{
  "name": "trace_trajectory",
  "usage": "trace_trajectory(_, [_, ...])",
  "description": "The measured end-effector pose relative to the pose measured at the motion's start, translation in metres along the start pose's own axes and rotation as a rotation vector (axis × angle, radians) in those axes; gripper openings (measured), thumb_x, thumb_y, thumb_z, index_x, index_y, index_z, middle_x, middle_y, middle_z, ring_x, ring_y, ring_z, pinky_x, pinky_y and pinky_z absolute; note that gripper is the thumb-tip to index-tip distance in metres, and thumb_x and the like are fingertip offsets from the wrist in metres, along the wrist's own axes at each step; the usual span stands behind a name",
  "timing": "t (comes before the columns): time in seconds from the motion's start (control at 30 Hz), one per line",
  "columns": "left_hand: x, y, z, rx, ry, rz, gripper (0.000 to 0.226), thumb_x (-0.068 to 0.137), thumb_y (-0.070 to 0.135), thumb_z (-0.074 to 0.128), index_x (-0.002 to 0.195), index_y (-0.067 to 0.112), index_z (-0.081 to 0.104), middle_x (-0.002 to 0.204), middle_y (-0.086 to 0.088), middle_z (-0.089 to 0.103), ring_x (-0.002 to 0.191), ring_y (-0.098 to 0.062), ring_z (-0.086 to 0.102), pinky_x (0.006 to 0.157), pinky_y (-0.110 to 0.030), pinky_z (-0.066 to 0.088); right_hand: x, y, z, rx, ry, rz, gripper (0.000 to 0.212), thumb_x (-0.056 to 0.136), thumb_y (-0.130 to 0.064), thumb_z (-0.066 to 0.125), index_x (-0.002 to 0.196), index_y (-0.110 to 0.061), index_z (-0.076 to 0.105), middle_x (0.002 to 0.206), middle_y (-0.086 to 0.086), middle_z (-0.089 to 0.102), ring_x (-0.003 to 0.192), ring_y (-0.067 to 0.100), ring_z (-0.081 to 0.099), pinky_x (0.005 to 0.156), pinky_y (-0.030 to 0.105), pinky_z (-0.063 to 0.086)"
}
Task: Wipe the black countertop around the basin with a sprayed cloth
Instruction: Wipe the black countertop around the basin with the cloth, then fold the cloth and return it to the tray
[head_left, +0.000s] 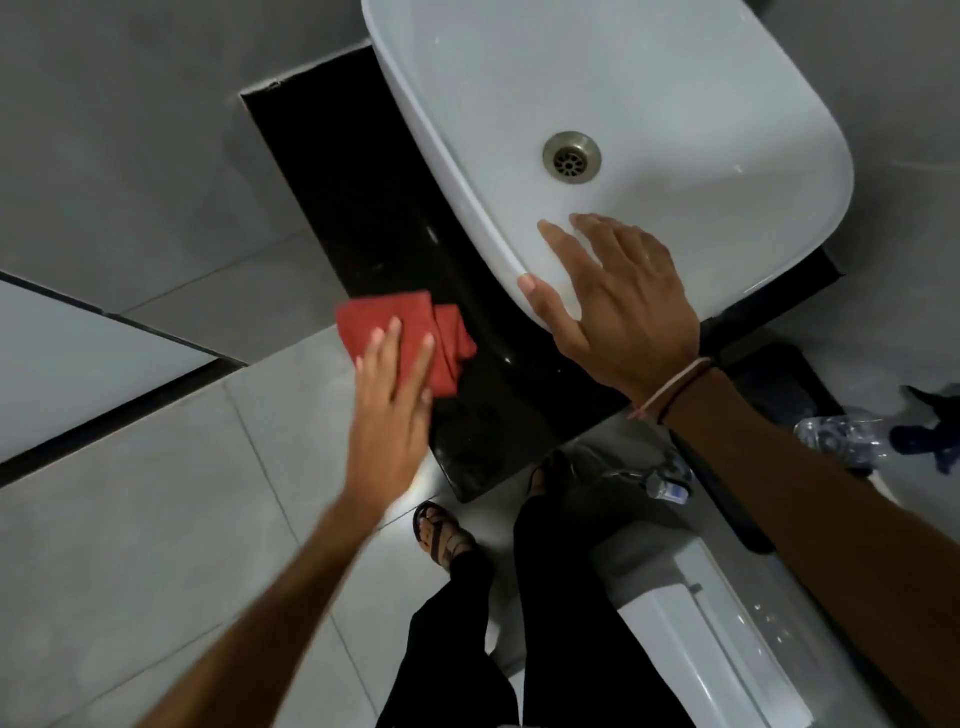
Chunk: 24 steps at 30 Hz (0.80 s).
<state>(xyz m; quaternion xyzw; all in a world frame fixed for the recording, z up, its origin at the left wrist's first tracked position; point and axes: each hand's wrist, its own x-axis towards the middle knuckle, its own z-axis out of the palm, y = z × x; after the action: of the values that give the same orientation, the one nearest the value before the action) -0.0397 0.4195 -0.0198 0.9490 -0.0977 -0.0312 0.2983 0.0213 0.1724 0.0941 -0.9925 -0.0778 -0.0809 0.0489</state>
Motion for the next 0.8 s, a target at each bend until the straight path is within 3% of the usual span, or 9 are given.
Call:
trace_trajectory(0.1, [-0.053, 0.031, 0.025, -0.038, -0.018, -0.001, 0.058, 0.104, 0.025, 0.03, 0.159, 0.03, 0.011, 0.168, 0.007, -0.011, 0.156, -0.02, -0.011, 0.123, -0.051, -0.002, -0.001, -0.002, -0.001, -0.002, -0.002, -0.002, 0.065, 0.104, -0.061, 0.028, 0.148, -0.018, 0.049, 0.147, 0.013, 0.056, 0.139, 0.029, 0.051, 0.114, 0.051, 0.041])
trace_trajectory(0.23, [-0.082, 0.052, 0.034, 0.105, -0.03, 0.157, 0.055, 0.105, 0.025, 0.035, 0.157, 0.016, 0.023, 0.168, -0.007, 0.009, 0.156, -0.032, 0.007, 0.124, -0.054, 0.004, 0.0, -0.004, -0.009, 0.11, 0.022, 0.015, 0.062, 0.103, -0.057, 0.033, 0.146, -0.016, 0.051, 0.144, 0.011, 0.059, 0.136, 0.027, 0.053, 0.111, 0.045, 0.044])
trace_trajectory(0.4, [-0.05, 0.082, 0.043, 0.207, -0.211, 0.287, 0.067, 0.096, 0.032, 0.035, 0.158, 0.021, 0.016, 0.167, -0.011, 0.017, 0.155, -0.031, 0.013, 0.125, -0.051, 0.013, -0.004, -0.008, -0.012, 0.508, 0.1, 0.068, 0.041, 0.107, -0.032, 0.041, 0.141, -0.015, 0.058, 0.142, 0.003, 0.062, 0.136, 0.018, 0.054, 0.114, 0.039, 0.044])
trace_trajectory(0.5, [-0.001, 0.131, 0.058, 0.2, -0.261, 0.392, 0.063, 0.094, 0.026, 0.041, 0.155, 0.018, 0.027, 0.163, -0.014, 0.029, 0.153, -0.031, 0.02, 0.126, -0.051, 0.015, -0.006, -0.001, -0.03, 0.822, 0.154, 0.17, 0.035, 0.108, -0.017, 0.041, 0.137, -0.01, 0.059, 0.141, 0.006, 0.062, 0.136, 0.018, 0.052, 0.117, 0.041, 0.041])
trace_trajectory(0.57, [0.017, 0.154, 0.065, 0.192, -0.263, 0.402, 0.058, 0.094, 0.025, 0.045, 0.151, 0.016, 0.037, 0.157, -0.015, 0.038, 0.15, -0.032, 0.027, 0.125, -0.05, 0.018, -0.009, 0.005, -0.042, 0.945, 0.262, 0.235, 0.034, 0.108, -0.012, 0.039, 0.133, -0.003, 0.06, 0.136, 0.011, 0.064, 0.133, 0.024, 0.055, 0.115, 0.044, 0.043])
trace_trajectory(0.67, [0.016, 0.156, 0.06, 0.206, -0.261, 0.447, 0.058, 0.099, 0.027, 0.039, 0.154, 0.012, 0.031, 0.163, -0.016, 0.028, 0.154, -0.03, 0.019, 0.126, -0.048, 0.017, -0.03, 0.028, -0.051, 0.93, 0.536, 0.423, 0.036, 0.108, -0.017, 0.036, 0.124, 0.001, 0.062, 0.127, 0.014, 0.066, 0.124, 0.022, 0.06, 0.106, 0.036, 0.049])
trace_trajectory(0.73, [0.015, 0.143, 0.048, 0.148, -0.258, 0.494, 0.056, 0.102, 0.024, 0.037, 0.155, 0.007, 0.028, 0.164, -0.016, 0.025, 0.154, -0.028, 0.018, 0.126, -0.045, 0.021, -0.055, 0.047, -0.045, 0.873, 0.736, 0.577, 0.036, 0.108, -0.02, 0.036, 0.117, 0.003, 0.063, 0.115, 0.018, 0.067, 0.11, 0.021, 0.063, 0.095, 0.041, 0.051])
trace_trajectory(0.8, [0.016, 0.126, 0.034, 0.071, -0.222, 0.45, 0.053, 0.101, 0.017, 0.043, 0.152, 0.003, 0.034, 0.159, -0.019, 0.035, 0.15, -0.032, 0.031, 0.121, -0.047, 0.032, -0.085, 0.056, -0.025, 0.808, 0.793, 0.722, 0.029, 0.108, -0.016, 0.041, 0.112, 0.002, 0.063, 0.106, 0.021, 0.066, 0.098, 0.027, 0.063, 0.088, 0.046, 0.051])
